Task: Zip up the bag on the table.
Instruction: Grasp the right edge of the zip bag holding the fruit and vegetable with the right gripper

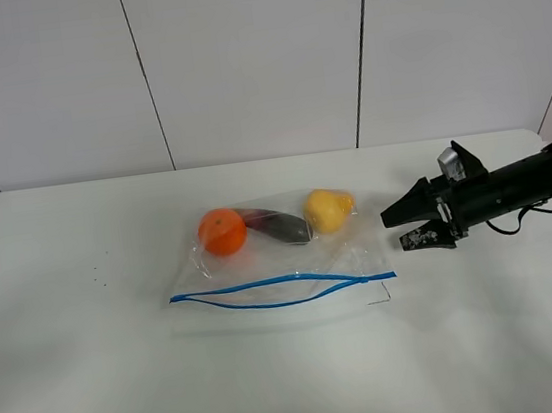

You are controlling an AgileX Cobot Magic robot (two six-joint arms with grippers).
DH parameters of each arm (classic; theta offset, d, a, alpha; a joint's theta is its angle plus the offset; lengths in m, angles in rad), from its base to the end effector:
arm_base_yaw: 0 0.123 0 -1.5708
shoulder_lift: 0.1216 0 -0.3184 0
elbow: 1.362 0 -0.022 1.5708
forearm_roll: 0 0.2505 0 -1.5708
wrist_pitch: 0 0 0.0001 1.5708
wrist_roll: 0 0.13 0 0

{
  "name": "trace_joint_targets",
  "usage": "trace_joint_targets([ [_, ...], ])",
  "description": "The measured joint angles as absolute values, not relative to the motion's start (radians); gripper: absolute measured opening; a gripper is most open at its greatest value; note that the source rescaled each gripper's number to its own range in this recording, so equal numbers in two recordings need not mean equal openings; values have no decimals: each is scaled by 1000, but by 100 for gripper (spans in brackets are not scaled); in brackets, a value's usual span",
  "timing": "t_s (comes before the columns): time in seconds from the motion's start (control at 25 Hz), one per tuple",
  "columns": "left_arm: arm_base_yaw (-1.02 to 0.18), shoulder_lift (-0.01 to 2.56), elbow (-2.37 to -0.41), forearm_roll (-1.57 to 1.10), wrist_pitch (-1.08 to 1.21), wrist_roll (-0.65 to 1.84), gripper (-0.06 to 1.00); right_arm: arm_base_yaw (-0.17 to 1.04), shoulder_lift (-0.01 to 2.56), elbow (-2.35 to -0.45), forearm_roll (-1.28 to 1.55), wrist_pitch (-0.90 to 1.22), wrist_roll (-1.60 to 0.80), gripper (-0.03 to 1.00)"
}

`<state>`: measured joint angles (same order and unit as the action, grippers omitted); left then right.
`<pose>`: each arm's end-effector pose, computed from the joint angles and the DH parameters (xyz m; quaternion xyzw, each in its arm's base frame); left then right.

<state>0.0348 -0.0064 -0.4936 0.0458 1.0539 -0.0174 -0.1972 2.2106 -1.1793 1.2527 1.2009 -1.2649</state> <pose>-0.0041 0.0050 0.2582 -0.0230 0.8509 0.0274 0.5241 0.3964 0.0382 0.1033 -0.0872 0.8511 0.4987 0.1391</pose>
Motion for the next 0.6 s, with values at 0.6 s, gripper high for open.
trace_joint_targets([
  [0.6,35,-6,-494,46,1054,-17,100,-36,2221,-1183,1222,1203,-1188,100],
])
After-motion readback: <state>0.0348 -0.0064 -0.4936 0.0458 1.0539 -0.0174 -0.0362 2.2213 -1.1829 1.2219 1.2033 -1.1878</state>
